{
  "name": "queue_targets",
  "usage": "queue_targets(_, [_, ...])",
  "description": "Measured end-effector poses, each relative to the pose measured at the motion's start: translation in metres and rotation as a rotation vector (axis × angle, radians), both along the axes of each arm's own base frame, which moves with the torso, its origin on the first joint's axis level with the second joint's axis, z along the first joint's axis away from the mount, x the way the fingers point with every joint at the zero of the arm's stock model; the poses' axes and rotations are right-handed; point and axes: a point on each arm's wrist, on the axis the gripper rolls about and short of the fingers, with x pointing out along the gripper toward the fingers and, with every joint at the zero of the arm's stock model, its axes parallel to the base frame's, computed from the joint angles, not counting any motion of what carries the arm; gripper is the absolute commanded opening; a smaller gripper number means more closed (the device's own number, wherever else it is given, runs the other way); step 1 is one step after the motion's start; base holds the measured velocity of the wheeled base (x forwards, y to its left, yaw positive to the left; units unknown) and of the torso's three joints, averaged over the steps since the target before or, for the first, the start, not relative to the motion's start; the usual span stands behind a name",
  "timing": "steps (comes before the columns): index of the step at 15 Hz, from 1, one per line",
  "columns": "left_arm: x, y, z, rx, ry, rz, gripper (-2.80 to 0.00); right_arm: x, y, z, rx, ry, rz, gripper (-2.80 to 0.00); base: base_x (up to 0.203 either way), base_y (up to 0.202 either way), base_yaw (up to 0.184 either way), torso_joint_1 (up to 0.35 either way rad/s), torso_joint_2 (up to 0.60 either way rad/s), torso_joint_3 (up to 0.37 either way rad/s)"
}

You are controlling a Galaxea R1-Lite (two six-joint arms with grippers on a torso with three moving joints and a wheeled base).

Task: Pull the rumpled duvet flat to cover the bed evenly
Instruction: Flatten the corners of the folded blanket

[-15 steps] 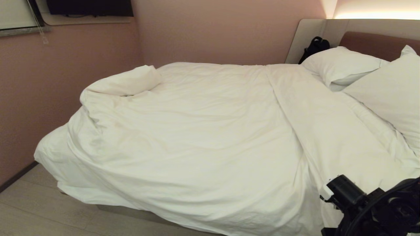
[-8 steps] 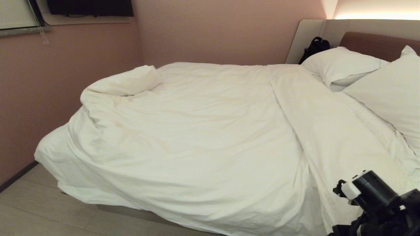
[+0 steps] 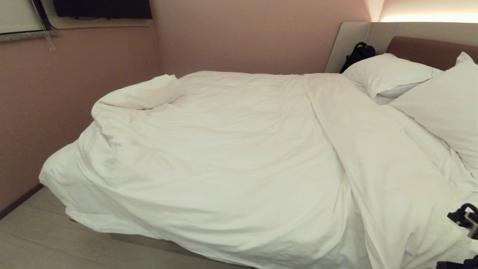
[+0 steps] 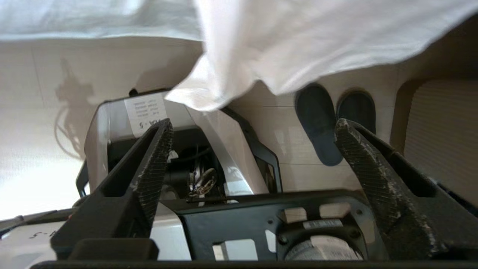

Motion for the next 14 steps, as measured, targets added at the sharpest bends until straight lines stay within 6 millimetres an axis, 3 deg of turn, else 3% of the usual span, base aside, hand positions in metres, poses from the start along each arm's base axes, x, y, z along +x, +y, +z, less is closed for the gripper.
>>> queue_targets(9, [0.0, 0.0, 0.0, 0.0, 0.0, 0.0, -2.8, -0.04, -0.014, 0.01, 0.039, -0.133, -0.041, 0.0, 0.0, 0.0, 0.0, 0.0, 0.0, 0.0])
queue_targets(10, [0.0, 0.0, 0.0, 0.0, 0.0, 0.0, -2.8, -0.043, -0.015, 0.011, 0.041, -0.144, -0.042, -2.8, 0.0, 0.0, 0.0, 0.0, 0.0, 0.0])
queue_targets(14, [0.0, 0.0, 0.0, 0.0, 0.0, 0.0, -2.8, -0.055, -0.018, 0.014, 0.051, -0.173, -0.046, -2.8, 0.0, 0.0, 0.0, 0.0, 0.0, 0.0])
